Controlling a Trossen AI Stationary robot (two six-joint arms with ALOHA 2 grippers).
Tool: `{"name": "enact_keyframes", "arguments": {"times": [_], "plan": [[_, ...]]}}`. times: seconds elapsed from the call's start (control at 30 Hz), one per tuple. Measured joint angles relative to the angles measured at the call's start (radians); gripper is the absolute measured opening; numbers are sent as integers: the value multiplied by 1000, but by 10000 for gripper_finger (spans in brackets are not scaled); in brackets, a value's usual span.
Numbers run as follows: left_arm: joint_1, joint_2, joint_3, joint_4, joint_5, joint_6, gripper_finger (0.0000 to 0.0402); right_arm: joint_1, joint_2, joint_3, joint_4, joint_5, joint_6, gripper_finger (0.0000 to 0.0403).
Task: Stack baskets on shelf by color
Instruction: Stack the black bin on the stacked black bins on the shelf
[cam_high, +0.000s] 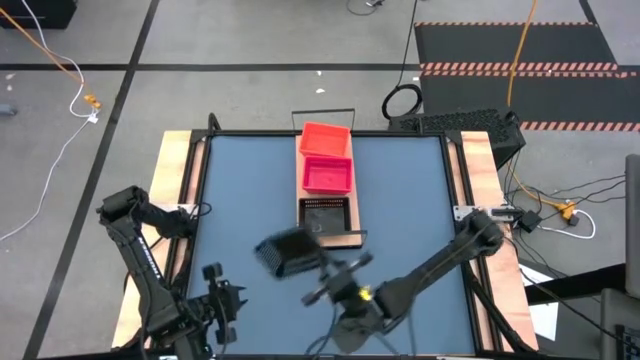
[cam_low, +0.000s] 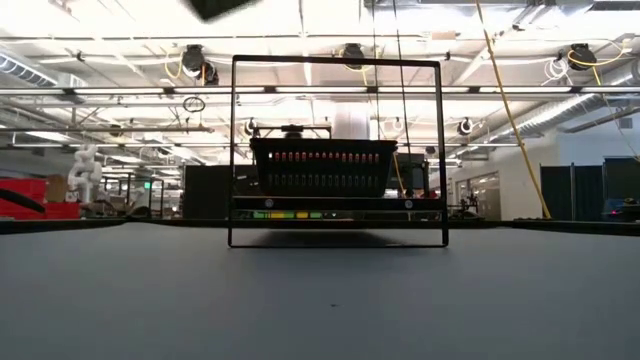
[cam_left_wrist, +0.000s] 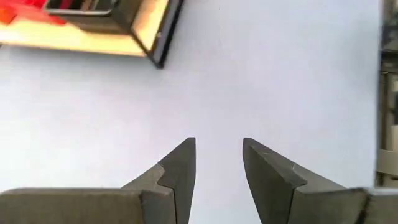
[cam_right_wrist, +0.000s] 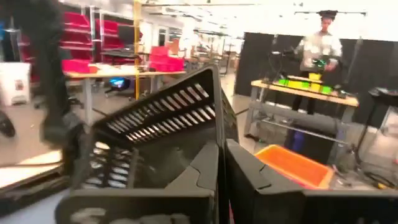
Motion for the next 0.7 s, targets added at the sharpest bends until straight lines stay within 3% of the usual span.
{"name": "enact_keyframes", "arguments": {"times": [0.1,0.33,0.5,0.7], "plan": [[0,0,0,-31,0,-42,136,-11,-131,-112,5,38,34,8],[0,0,0,-27,-51,-44,136,-104,-431,-475,60,30,365,8],[0,0,0,-27,-53,-41,136,-192,-583,-759,266,-160,549,8],[2,0,0,-27,-55,-38,136,-270,-617,-990,517,-321,582,5]]}}
